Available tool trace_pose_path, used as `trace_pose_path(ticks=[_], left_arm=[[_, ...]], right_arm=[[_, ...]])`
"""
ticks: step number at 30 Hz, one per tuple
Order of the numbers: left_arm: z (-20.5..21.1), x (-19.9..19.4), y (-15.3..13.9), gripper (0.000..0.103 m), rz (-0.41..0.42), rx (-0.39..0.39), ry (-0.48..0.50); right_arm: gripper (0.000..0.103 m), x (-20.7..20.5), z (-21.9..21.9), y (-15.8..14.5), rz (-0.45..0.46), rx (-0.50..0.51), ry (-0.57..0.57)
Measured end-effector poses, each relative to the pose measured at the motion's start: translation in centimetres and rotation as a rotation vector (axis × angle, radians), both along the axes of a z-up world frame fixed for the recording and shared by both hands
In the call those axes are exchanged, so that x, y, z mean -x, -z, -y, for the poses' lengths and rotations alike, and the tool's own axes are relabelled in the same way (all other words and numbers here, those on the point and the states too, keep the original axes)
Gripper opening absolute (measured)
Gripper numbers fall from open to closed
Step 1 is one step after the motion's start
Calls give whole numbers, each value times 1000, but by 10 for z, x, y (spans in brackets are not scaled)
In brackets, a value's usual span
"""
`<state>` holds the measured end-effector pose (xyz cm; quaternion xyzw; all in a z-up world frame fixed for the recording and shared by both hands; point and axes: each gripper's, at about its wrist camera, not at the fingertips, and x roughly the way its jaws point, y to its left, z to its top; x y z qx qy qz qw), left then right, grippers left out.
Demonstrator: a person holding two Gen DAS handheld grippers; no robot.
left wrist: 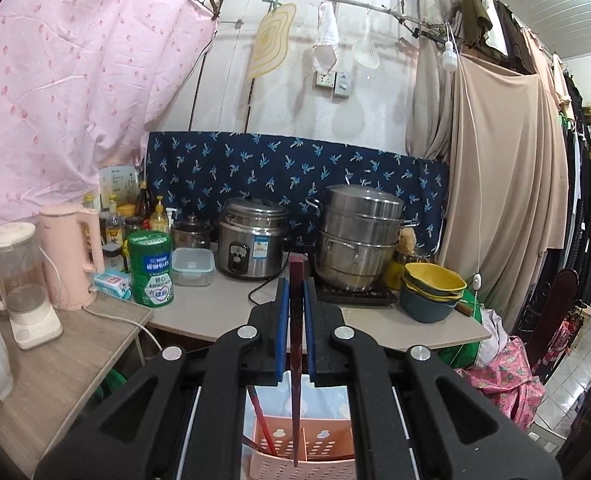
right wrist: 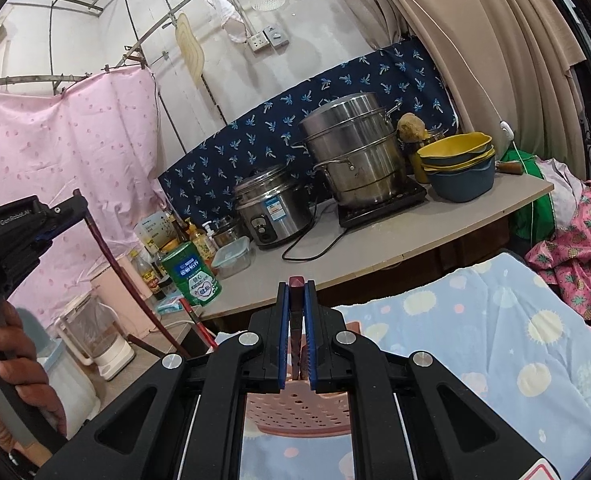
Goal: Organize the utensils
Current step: 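Lower the chopsticks into the pink holder and open both tools, then withdraw both open tools from the holder back over the quilt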
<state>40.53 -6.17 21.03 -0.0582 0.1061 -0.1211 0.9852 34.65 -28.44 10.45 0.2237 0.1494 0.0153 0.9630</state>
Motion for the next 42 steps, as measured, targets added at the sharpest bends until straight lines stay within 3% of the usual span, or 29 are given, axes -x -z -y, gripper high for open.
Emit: trace_pose_path(ticks=[3,12,22,23,24,26,27,29,32,35,42], left_arm=[[-1,-1,6,7,-7,-5,0],[-5,3,-19,7,72,0,-1],[-5,-23,38,9,-86,-11,-27],[-6,-22,41,18,-96,-11,-35],[-7,-21,43,42,-107,-11,-44],[-11,-14,47,68,-105,0,-62],[-12,-10,48,68,-98,4,-68],[-13,-6,51,69,-110,2,-59],[-15,1,54,71,-141,-2,-53],[-17,9,59,82,-185,-7,-43],[-20,42,78,82,-297,-30,10]], right_arm=[[7,0,-2,1,-5,9,-7],[7,-3,-4,5,-18,8,-13],[8,-5,-7,13,-39,19,-26],[8,-5,-7,13,-41,22,-28],[9,-5,-8,12,-43,26,-28],[18,-1,-9,12,-38,32,-12],[26,1,-9,12,-37,34,-6],[33,5,-8,12,-31,28,6],[36,13,-7,11,-30,21,9],[38,22,-7,10,-29,15,7],[41,50,-11,14,-57,-11,-16]])
